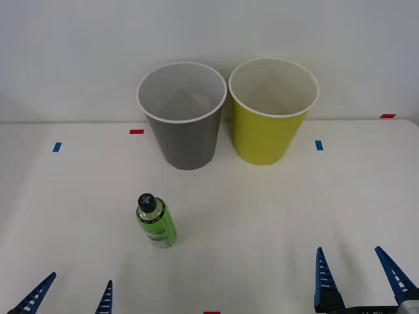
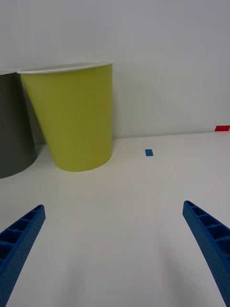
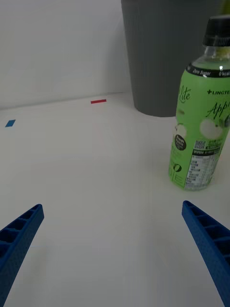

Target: Put cans in the gray bin and PET bottles in the light green bin.

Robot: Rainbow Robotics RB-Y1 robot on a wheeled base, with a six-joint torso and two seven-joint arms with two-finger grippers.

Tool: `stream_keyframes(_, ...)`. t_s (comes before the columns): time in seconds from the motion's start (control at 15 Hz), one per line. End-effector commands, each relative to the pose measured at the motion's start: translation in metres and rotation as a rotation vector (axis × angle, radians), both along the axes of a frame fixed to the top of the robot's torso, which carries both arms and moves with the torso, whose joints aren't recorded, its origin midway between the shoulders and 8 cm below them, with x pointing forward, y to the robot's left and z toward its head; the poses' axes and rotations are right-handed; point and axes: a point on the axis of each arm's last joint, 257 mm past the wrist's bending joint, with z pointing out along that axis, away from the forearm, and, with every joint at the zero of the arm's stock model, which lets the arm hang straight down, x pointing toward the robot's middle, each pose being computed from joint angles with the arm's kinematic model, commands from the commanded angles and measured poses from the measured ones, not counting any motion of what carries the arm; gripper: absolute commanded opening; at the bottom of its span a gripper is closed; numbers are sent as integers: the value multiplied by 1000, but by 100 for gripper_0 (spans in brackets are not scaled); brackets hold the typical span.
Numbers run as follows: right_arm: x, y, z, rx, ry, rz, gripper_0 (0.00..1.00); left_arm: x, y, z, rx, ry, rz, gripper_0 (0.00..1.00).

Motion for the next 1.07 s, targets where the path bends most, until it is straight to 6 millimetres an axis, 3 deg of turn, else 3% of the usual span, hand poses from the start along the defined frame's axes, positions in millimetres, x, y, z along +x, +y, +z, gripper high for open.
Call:
stream_keyframes(0.07, 0, 0, 0, 0, 0, 0, 100, 21, -17, 17, -7, -63, -83, 100)
stream_keyframes(0.4, 0, 0, 0, 0, 0, 0, 100, 25, -56, 18, 18, -71, -267, 100)
stream_keyframes(1.07, 0, 0, 0, 0, 0, 0, 100, 61, -82, 13, -14, -92, -405, 100)
